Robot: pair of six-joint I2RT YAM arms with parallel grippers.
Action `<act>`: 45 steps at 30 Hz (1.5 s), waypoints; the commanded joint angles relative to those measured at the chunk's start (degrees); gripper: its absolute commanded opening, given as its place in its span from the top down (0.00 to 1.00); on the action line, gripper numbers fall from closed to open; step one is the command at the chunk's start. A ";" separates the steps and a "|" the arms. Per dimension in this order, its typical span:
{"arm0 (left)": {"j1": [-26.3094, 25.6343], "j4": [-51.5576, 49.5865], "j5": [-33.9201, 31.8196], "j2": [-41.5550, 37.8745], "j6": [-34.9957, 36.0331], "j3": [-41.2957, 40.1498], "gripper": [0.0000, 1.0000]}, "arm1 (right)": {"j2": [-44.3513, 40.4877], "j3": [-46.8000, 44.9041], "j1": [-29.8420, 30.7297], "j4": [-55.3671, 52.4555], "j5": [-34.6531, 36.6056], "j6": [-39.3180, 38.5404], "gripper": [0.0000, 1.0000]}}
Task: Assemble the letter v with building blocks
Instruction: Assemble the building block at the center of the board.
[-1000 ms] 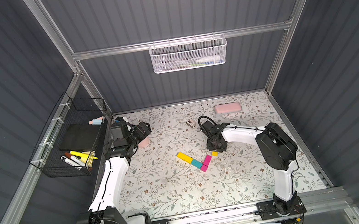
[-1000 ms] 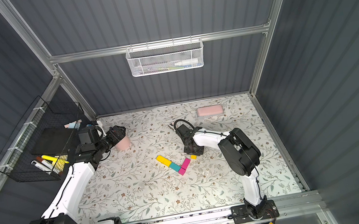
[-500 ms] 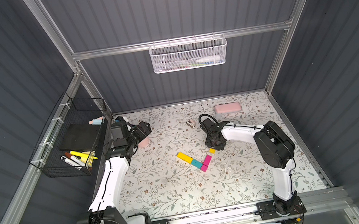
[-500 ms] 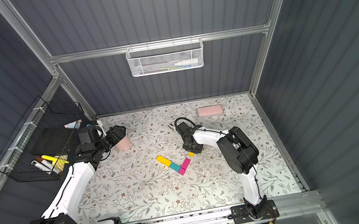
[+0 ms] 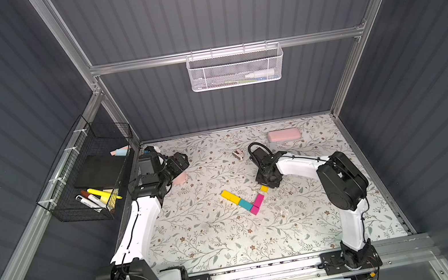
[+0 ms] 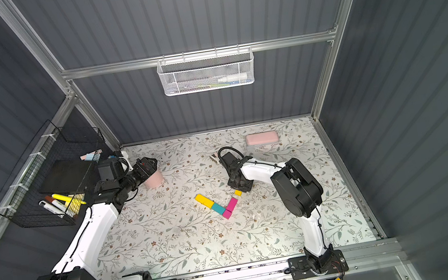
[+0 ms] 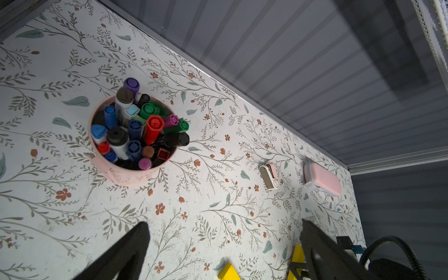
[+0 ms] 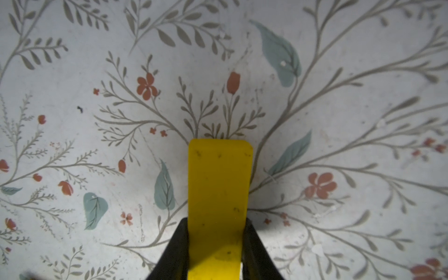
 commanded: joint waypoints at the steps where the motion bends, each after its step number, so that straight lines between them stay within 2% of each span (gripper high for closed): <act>1: 0.39 0.74 0.62 -1.34 0.65 -0.89 0.01 | 1.53 -0.36 0.36 -3.47 -1.73 0.77 0.73; 12: 0.42 0.45 0.52 -1.60 0.77 -0.78 0.00 | 1.44 0.34 0.39 -4.29 -1.62 0.71 0.57; 20: 0.44 0.28 0.27 -1.53 0.78 -0.81 0.01 | -2.00 0.10 0.53 -5.45 0.91 -0.21 0.40; 23: 0.44 0.28 0.22 -1.60 0.86 -0.74 0.01 | -4.80 0.33 0.39 -6.48 4.57 -3.16 0.28; 27: 0.43 0.21 0.09 -1.52 0.86 -0.79 0.01 | -7.87 1.70 0.13 -5.88 6.95 -12.12 0.01; 31: 0.43 0.22 0.02 -1.43 0.93 -0.73 0.01 | -6.67 4.25 -1.98 -4.51 2.49 -21.90 0.01; 34: 0.43 0.08 -0.22 -1.47 1.03 -0.73 0.01 | -4.21 5.23 -5.01 -2.62 -5.56 -26.05 0.01; 36: 0.43 -0.11 -0.43 -1.52 1.11 -0.59 0.01 | -2.83 5.30 -6.32 -1.37 -8.43 -27.16 0.01; 45: 0.43 -0.15 -0.79 -1.25 1.21 -0.66 0.01 | 1.88 8.86 -7.12 -0.90 -11.65 -31.05 0.01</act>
